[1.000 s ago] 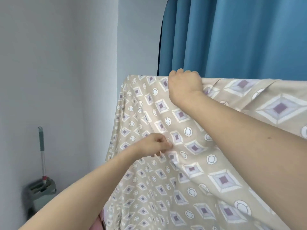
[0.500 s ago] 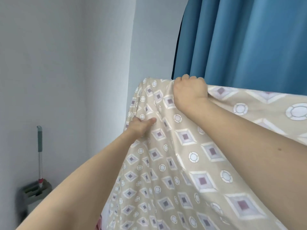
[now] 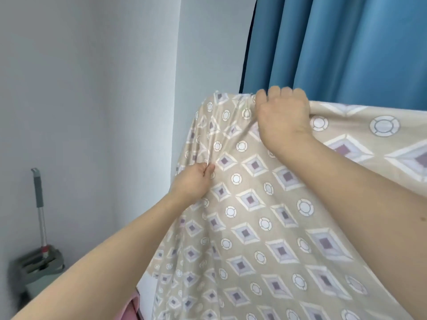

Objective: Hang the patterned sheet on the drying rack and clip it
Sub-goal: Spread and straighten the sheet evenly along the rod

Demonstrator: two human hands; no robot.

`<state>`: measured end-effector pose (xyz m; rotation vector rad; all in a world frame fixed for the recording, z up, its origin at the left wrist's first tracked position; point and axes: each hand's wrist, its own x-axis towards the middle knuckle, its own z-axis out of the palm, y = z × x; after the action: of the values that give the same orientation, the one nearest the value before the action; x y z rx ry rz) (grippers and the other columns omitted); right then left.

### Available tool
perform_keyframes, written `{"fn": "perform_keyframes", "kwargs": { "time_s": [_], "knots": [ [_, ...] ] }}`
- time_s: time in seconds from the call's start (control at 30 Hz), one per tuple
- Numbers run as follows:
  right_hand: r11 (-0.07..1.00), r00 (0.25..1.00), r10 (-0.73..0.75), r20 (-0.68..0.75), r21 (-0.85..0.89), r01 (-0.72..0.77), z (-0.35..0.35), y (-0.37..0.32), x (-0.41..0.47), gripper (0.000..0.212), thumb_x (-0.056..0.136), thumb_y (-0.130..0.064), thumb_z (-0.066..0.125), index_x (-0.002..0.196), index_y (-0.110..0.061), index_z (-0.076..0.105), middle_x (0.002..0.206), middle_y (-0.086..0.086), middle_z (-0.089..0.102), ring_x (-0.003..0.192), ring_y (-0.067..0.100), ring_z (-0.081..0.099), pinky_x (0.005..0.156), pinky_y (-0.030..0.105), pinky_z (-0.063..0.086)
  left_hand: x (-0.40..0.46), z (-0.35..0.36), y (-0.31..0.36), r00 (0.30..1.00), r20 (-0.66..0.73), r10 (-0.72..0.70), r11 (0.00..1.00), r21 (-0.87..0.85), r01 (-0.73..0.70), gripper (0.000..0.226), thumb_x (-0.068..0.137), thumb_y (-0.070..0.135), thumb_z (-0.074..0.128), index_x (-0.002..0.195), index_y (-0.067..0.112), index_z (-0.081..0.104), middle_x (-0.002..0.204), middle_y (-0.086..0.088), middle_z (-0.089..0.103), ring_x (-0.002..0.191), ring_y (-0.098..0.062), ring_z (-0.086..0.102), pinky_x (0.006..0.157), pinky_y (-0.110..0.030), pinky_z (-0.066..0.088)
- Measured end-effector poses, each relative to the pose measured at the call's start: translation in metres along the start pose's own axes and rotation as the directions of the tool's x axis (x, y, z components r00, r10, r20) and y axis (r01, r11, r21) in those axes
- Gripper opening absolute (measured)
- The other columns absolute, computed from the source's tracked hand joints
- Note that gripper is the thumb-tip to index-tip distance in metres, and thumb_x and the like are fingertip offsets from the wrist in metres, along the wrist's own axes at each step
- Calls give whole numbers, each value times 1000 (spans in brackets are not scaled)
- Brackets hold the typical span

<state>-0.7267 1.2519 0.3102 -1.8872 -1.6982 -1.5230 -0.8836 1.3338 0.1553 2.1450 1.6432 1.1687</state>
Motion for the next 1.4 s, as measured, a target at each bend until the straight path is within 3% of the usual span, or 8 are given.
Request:
{"fn": "perform_keyframes", "kwargs": {
  "time_s": [0.07, 0.13, 0.23, 0.33, 0.6, 1.1, 1.3, 1.4],
  "knots": [
    [999, 999, 14, -43, -48, -16, 10, -8, -10, 55, 87, -17, 45, 140, -10, 32, 122, 14, 46, 112, 32, 45, 94, 41, 28, -6, 2, -6, 996, 91, -2, 998, 69, -5, 47, 102, 47, 32, 64, 20, 38, 68, -8, 55, 74, -32, 61, 68, -34, 46],
    [995, 998, -3, -61, -98, -3, 18, -18, -26, 65, 89, -22, 38, 151, -13, 17, 144, 21, 28, 134, 40, 25, 111, 49, 3, -12, 8, -13, 988, 156, 1, 994, 110, -18, 46, 102, 45, 33, 63, 21, 37, 77, -13, 60, 82, -34, 62, 70, -35, 46],
    [993, 994, -88, -62, -84, 83, 31, -31, -45, 69, 93, -30, 34, 154, -12, 6, 159, 18, 0, 146, 39, -5, 112, 54, -17, -19, 20, -25, 976, 213, -41, 994, 112, 17, 45, 102, 47, 33, 65, 22, 38, 66, 0, 49, 70, -29, 54, 68, -34, 44],
    [993, 993, -115, -13, -13, 115, 42, -39, -61, 72, 94, -34, 37, 154, -11, 3, 161, 13, -7, 147, 34, -11, 111, 52, -23, -25, 26, -32, 978, 206, -44, 993, 115, 21, 45, 102, 47, 32, 65, 22, 37, 69, 2, 48, 64, -22, 50, 63, -33, 42],
    [985, 984, -161, 73, 80, 155, 72, -60, -125, 76, 93, -44, 37, 155, -12, 5, 162, 9, -7, 148, 31, -10, 113, 50, -19, -47, 32, -37, 981, 193, -18, 970, 241, -30, 33, 104, 37, 28, 87, 15, 45, 84, -2, 54, 80, -27, 52, 67, -33, 35],
    [971, 963, -227, 144, 113, 212, 72, -94, -171, 78, 94, -42, 34, 154, -10, -5, 161, 9, -13, 147, 32, -13, 113, 51, -17, -75, 42, -58, 979, 202, -13, 944, 325, -55, 28, 104, 35, 28, 88, 17, 43, 89, -6, 54, 78, -27, 48, 70, -34, 39],
    [963, 955, -243, 171, 162, 216, 60, -84, -172, 79, 94, -42, 35, 154, -10, -6, 161, 9, -13, 147, 29, -13, 114, 49, -20, -75, 39, -48, 950, 307, -62, 901, 427, -79, 36, 102, 37, 26, 99, 15, 53, 104, -7, 62, 87, -28, 55, 77, -34, 44],
    [974, 976, -197, 89, 132, 184, 41, -60, -157, 77, 92, -39, 40, 154, -9, 6, 162, 9, -1, 149, 30, -5, 116, 49, -13, -65, 17, -20, 886, 418, -200, 812, 577, -89, 42, 98, 39, 27, 100, 13, 61, 83, 0, 62, 88, -23, 62, 79, -32, 48]
  ]
}}
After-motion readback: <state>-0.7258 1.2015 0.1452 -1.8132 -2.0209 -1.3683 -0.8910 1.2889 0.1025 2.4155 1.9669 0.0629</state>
